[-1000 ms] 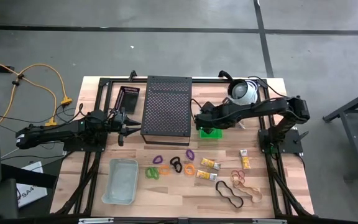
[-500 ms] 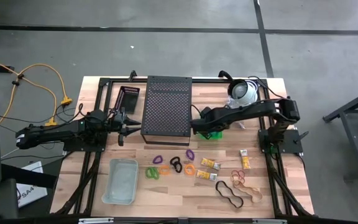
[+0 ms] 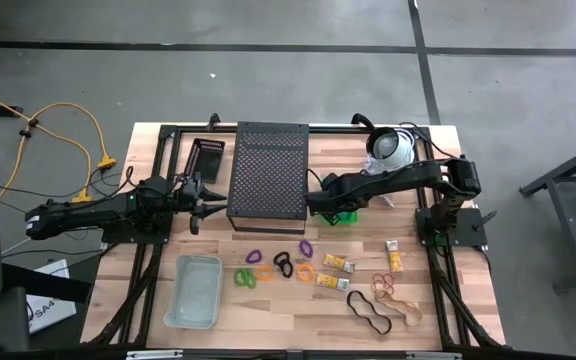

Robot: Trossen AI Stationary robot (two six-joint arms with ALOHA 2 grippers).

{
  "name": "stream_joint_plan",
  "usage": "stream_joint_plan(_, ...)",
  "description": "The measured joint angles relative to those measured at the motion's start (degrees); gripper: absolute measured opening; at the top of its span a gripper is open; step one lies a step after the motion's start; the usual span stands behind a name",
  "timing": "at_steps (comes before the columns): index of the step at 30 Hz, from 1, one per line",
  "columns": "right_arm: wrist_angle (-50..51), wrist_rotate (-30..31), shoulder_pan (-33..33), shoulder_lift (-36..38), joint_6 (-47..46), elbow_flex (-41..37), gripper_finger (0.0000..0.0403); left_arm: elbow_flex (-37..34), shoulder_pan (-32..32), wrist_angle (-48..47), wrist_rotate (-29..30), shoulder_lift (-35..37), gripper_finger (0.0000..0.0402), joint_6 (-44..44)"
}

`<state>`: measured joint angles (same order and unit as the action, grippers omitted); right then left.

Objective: Pick & Place Office Desk Supplies
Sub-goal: Put the blue rubber band into the green basket

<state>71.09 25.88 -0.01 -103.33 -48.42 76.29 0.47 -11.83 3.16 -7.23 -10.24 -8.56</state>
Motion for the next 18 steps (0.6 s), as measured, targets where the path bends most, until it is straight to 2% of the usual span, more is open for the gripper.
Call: stream_joint_plan(18, -0.2, -0.6, 0.0, 0.0, 0.2, 0.0, 0.0002, 0.0, 0.0, -0.1, 0.0, 0.0, 0.0118, 0.0)
